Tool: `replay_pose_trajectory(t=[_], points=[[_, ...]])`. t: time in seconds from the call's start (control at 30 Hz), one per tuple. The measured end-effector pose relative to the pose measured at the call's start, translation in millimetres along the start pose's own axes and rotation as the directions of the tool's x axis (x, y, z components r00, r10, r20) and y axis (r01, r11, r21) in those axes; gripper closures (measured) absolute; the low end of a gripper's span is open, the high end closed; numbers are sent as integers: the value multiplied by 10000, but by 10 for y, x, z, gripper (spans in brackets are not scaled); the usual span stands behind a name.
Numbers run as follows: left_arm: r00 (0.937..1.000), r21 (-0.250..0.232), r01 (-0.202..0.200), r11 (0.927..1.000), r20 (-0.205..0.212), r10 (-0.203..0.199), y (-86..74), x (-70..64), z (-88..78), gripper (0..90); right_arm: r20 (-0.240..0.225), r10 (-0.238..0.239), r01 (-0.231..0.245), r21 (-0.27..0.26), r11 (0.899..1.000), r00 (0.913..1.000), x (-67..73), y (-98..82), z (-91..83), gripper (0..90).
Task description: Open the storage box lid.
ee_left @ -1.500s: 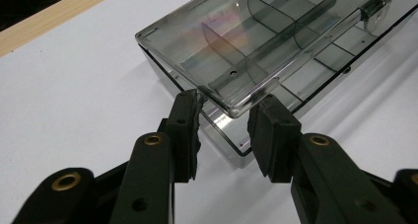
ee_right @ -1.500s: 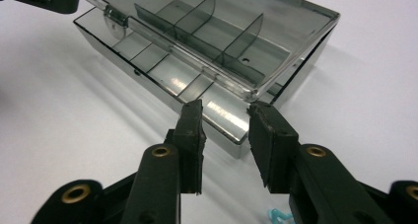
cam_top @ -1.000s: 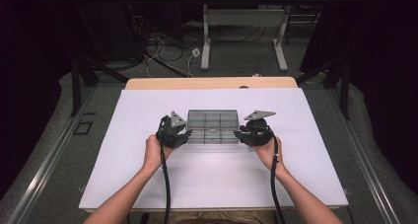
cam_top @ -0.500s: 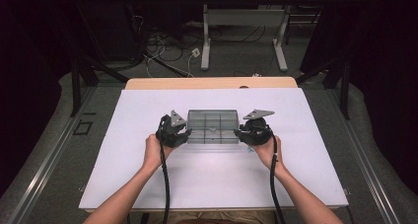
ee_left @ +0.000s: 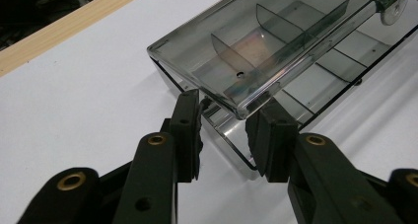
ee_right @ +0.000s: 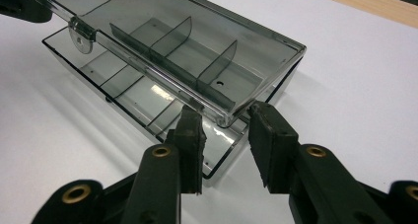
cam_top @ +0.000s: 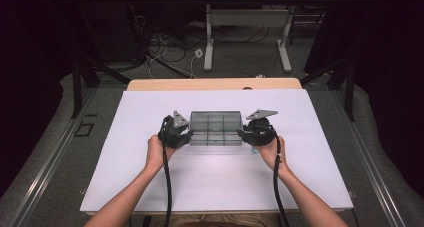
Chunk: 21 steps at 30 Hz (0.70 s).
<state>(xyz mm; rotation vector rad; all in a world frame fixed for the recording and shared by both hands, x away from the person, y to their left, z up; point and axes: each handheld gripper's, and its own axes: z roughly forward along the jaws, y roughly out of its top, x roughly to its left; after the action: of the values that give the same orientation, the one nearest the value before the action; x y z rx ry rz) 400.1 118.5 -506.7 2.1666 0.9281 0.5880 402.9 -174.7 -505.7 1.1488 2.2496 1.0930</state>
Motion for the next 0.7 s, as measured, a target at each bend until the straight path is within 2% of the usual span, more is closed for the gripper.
replay_pose_trajectory(t=[0.07,0.6,0.7], points=[[9999,-22,-145,9999,-23,145,5,12,-1,663,-16,55,-55,30,10000,10000,0,6,0,671],[10000,-145,-50,9999,-55,49,30,27,-17,678,56,113,-113,52,9999,9999,-17,63,-13,674],[9997,-106,-214,9997,-95,213,40,32,-29,679,61,132,-133,81,9999,9999,-18,75,-17,673]])
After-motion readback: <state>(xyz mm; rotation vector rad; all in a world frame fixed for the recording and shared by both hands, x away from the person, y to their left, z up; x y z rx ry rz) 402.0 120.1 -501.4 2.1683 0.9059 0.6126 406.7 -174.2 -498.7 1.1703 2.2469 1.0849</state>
